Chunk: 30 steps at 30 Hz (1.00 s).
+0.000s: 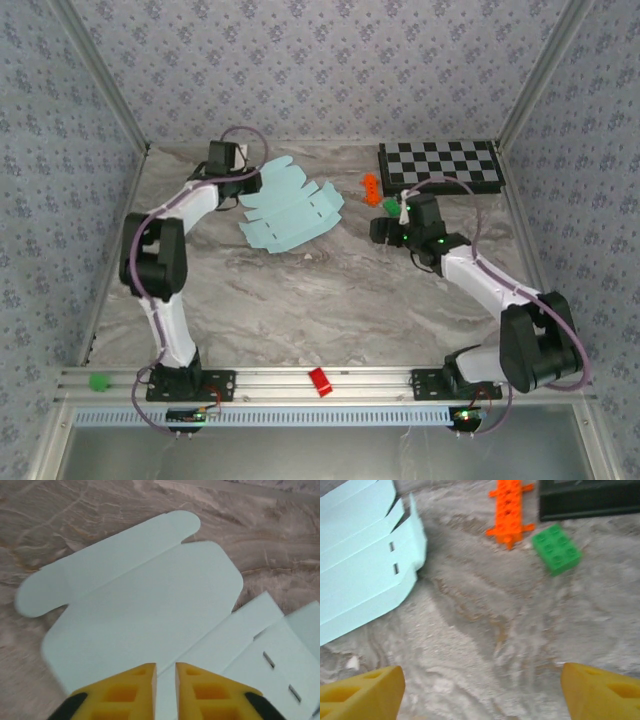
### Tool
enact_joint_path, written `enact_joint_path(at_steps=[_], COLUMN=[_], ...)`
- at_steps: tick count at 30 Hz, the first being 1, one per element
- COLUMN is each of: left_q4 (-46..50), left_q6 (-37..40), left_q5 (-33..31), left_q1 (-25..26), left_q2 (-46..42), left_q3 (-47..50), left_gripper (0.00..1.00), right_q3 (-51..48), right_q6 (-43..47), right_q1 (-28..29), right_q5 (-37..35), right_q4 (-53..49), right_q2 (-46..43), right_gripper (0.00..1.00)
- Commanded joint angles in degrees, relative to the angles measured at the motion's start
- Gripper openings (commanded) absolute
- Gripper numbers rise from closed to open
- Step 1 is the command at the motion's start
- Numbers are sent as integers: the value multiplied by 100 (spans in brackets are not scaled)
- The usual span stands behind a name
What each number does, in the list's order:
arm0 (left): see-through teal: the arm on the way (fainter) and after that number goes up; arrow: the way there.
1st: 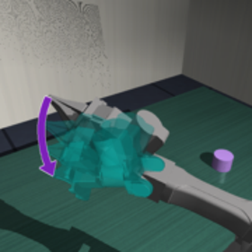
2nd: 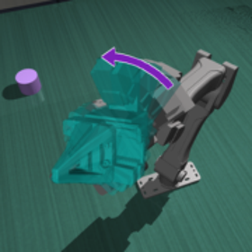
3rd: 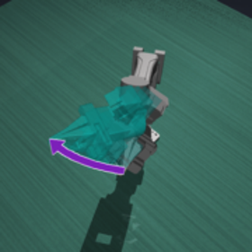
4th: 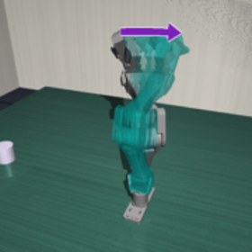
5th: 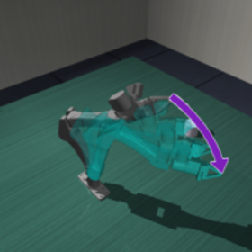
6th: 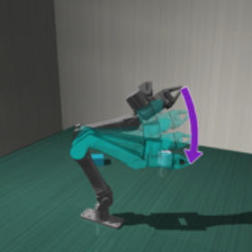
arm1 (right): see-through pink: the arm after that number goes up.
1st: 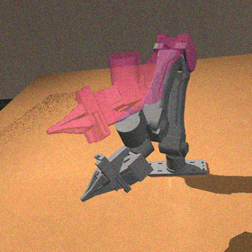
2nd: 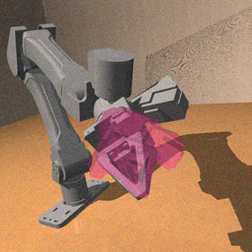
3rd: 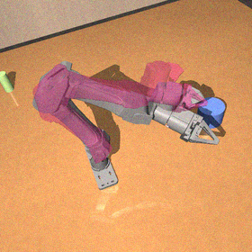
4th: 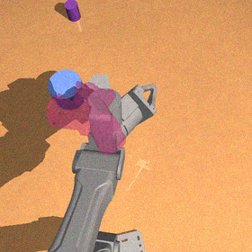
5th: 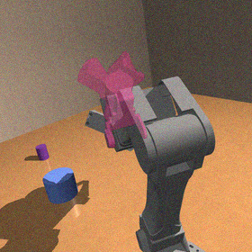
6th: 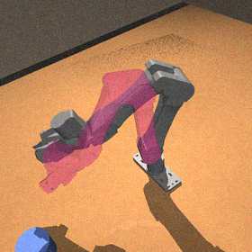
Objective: Fold the paper box
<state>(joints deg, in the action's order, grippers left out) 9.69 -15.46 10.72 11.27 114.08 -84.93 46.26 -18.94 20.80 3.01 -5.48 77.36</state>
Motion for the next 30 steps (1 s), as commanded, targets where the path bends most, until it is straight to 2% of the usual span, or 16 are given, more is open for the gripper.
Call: enact_joint_path(at_steps=[1,3,6,11,14,23,30], left_q4=[630,769,963,1404,1533,1474,1284], left_q6=[-126,-79,-85,-167,-217,-530,-1525], left_q5=[481,536,530,444,215,-245,-477], left_q1=[-28,19,77,160,255,627,912], left_q2=[601,917,1283,1758,1753,1043,313], left_q3=[-715,-1046,-1447,-1884,-1775,-666,527], left_gripper=[5,1,0,0,0,0,0], right_q3=[276,416,745,1229,1546,2526,3041], right_q6=[-298,-363,-430,-506,-540,-716,-982], right_q1=[362,595,892,1290,1411,1547,1574], right_q5=[233,268,374,340,449,809,910], right_q4=[-136,-119,-181,-143,-115,-116,-178], right_q2=[241,447,866,1448,1825,2830,3496], right_gripper=[74,62,44,37,34,25,14])
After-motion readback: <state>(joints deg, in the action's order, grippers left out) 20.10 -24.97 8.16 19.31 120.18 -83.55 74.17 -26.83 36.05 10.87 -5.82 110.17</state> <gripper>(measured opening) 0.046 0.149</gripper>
